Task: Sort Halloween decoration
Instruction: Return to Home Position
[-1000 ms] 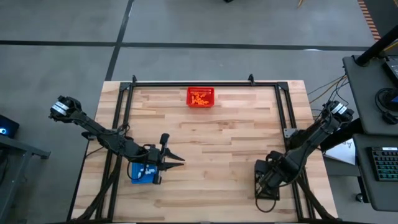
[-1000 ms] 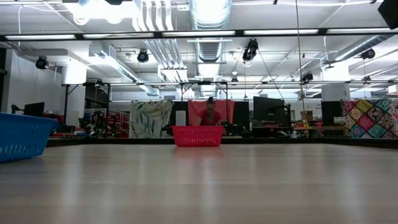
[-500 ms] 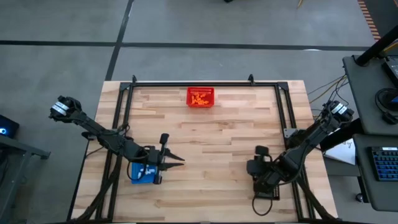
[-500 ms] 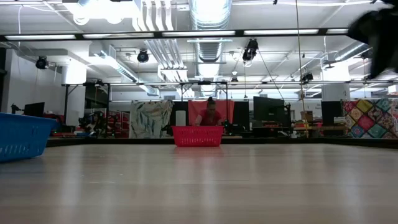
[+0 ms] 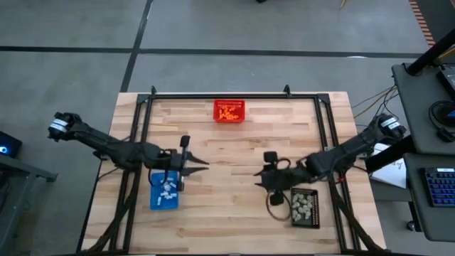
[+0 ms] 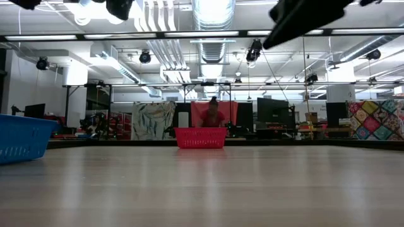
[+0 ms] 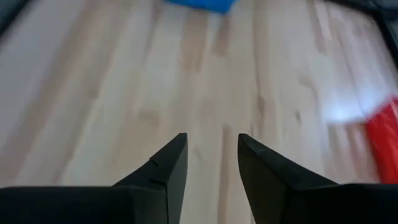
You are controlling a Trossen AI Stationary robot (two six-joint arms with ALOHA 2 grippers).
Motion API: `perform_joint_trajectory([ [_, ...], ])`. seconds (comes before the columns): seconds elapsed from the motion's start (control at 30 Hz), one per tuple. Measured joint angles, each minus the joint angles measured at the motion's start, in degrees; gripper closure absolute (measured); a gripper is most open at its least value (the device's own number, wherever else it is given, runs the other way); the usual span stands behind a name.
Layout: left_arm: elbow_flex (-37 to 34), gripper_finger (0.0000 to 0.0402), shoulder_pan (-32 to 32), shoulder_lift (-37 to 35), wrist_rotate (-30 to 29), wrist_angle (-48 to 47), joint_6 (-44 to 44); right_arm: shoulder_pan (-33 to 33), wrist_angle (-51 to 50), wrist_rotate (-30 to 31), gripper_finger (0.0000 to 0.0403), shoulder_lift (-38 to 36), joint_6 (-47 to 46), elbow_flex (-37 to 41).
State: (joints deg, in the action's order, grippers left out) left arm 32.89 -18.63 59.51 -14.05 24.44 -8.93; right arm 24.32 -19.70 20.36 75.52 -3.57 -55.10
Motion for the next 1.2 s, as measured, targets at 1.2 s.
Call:
perform_joint_trajectory([
  [1.2,-21.4,0.0359,8.3,-44.5,2.6,-13.5,4.2,-17.0,21.3,-12.4,0.0290,-47.4,9.1,31.8],
])
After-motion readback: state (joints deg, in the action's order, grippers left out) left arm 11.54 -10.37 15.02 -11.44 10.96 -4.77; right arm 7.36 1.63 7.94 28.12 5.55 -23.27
